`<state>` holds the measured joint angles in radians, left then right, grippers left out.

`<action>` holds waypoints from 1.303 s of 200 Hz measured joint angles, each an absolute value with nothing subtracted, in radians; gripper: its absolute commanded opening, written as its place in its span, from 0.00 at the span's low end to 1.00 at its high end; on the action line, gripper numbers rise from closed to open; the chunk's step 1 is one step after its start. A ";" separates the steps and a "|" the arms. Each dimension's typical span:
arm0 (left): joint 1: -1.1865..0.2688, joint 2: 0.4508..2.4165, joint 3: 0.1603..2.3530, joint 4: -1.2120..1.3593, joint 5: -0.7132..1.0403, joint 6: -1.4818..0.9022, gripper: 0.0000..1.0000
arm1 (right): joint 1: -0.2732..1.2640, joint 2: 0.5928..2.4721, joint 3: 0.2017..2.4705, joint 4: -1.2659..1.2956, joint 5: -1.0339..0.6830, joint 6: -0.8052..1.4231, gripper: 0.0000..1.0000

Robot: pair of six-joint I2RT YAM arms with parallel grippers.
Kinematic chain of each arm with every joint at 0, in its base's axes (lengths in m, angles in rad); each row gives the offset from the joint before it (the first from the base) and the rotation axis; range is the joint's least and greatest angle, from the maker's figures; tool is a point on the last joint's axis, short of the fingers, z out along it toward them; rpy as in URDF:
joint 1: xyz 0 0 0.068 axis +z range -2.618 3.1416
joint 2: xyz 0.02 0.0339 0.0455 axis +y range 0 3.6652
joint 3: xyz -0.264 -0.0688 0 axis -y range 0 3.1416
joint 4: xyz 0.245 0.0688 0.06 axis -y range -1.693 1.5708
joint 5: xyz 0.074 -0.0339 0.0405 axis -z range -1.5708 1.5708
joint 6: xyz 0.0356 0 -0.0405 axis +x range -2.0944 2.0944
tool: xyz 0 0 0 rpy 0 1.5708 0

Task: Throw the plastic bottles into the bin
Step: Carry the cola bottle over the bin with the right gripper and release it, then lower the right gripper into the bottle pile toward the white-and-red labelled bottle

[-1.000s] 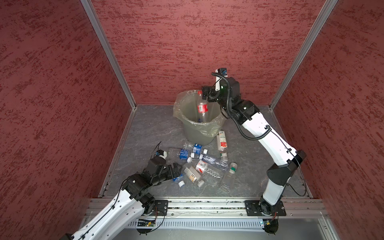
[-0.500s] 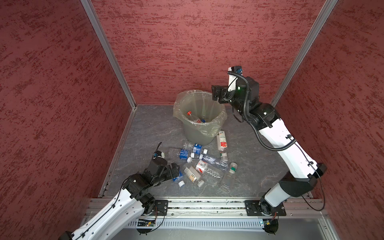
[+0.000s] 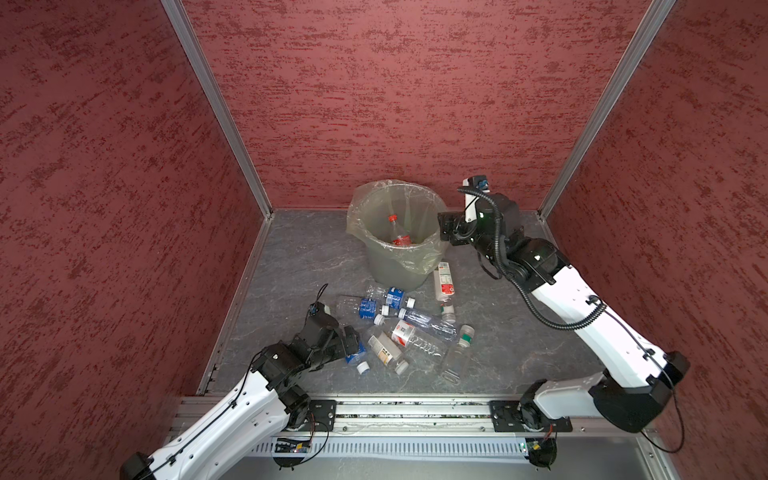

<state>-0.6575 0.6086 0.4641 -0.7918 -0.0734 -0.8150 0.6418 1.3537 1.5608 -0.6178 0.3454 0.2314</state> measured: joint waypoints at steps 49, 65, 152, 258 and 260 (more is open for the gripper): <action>-0.657 0.621 0.482 -0.792 -0.073 -0.814 1.00 | 0.633 1.254 1.346 -0.621 0.322 0.255 0.84; -0.657 0.622 0.488 -0.792 -0.073 -0.813 0.99 | 0.633 1.238 1.295 -0.628 0.290 0.254 0.86; -0.657 0.649 0.543 -0.770 -0.065 -0.752 1.00 | 0.653 1.127 1.081 -0.634 0.077 0.250 0.83; -0.657 0.647 0.551 -0.708 -0.019 -0.698 1.00 | 0.904 1.237 0.994 -0.626 0.026 0.242 0.79; -0.657 0.646 0.551 -0.707 -0.018 -0.698 1.00 | 0.906 1.239 0.994 -0.626 0.026 0.241 0.78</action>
<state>-0.6575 0.6464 0.5510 -0.7074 -0.0181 -0.6979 0.9062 1.2392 0.9936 -0.6262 0.0257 0.2409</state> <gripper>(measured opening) 0.999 0.796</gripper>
